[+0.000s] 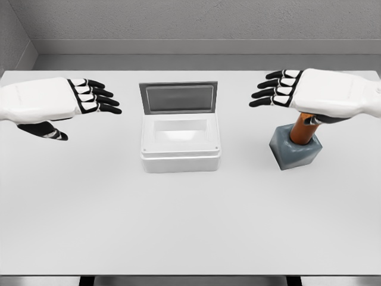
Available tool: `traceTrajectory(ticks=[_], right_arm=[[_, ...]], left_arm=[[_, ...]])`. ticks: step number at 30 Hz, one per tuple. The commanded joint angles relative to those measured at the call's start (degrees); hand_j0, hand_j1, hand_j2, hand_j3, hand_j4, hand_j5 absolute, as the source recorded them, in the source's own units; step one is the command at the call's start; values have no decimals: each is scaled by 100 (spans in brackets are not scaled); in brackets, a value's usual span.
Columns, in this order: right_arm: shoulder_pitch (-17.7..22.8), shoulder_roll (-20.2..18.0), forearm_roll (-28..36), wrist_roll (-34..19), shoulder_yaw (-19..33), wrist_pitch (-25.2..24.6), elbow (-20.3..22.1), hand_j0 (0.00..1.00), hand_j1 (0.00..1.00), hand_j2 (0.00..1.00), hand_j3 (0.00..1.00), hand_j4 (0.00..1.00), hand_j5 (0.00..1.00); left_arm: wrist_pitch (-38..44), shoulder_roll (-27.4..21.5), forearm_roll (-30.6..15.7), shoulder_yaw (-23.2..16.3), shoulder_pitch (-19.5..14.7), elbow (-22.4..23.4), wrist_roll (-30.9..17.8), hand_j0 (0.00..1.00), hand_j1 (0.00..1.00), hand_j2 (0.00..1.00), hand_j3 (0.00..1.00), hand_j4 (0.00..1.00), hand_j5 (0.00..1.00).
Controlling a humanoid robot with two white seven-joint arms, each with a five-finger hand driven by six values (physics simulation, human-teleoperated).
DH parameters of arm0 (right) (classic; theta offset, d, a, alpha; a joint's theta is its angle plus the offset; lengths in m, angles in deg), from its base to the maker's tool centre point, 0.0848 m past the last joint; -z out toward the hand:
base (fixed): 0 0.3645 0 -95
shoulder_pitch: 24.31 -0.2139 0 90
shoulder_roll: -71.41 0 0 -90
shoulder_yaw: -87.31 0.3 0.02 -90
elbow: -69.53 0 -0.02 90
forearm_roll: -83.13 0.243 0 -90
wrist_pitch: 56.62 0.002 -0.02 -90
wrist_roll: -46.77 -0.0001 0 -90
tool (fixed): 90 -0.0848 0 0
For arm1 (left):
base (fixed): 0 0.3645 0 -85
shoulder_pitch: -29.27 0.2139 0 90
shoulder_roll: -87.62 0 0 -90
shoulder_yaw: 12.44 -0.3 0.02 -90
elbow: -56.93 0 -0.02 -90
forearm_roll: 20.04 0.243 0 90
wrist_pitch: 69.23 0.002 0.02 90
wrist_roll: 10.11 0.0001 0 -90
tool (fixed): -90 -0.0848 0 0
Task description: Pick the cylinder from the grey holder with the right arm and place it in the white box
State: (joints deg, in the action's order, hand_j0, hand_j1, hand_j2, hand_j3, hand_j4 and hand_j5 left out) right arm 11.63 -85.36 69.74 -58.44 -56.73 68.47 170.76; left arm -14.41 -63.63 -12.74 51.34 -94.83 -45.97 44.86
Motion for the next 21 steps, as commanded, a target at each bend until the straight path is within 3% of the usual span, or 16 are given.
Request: traceTrajectory(ticks=[1,3,6,10,12,14,21], right_arm=[[0,-21,3,0,-45,-8,-7,100,100,100,100,100,100],[-9,-56,20,35,-54,-8,-16,100,100,100,100,100,100],[-176,-416,20,71,-142,-8,-25,100,100,100,100,100,100],[-167,-513,73,-52,7,-8,-7,100,100,100,100,100,100],[272,-452,486,-1001,842,-8,-7,100,100,100,100,100,100],[791,-417,548,-1107,1493,-8,1,100,100,100,100,100,100],[835,-469,548,-1116,1546,-8,1,100,100,100,100,100,100]], left_arm=[[17,-1,-18,-5,0,15,3,100,100,100,100,100,100],[17,8,-27,-5,0,15,3,100,100,100,100,100,100],[17,8,-36,-5,-9,15,3,100,100,100,100,100,100],[17,61,-80,-5,-9,15,3,100,100,100,100,100,100],[17,61,-88,-5,-9,15,3,100,100,100,100,100,100],[17,61,-97,3,-9,15,3,100,100,100,100,100,100],[17,61,-255,3,-79,7,3,100,100,100,100,100,100]])
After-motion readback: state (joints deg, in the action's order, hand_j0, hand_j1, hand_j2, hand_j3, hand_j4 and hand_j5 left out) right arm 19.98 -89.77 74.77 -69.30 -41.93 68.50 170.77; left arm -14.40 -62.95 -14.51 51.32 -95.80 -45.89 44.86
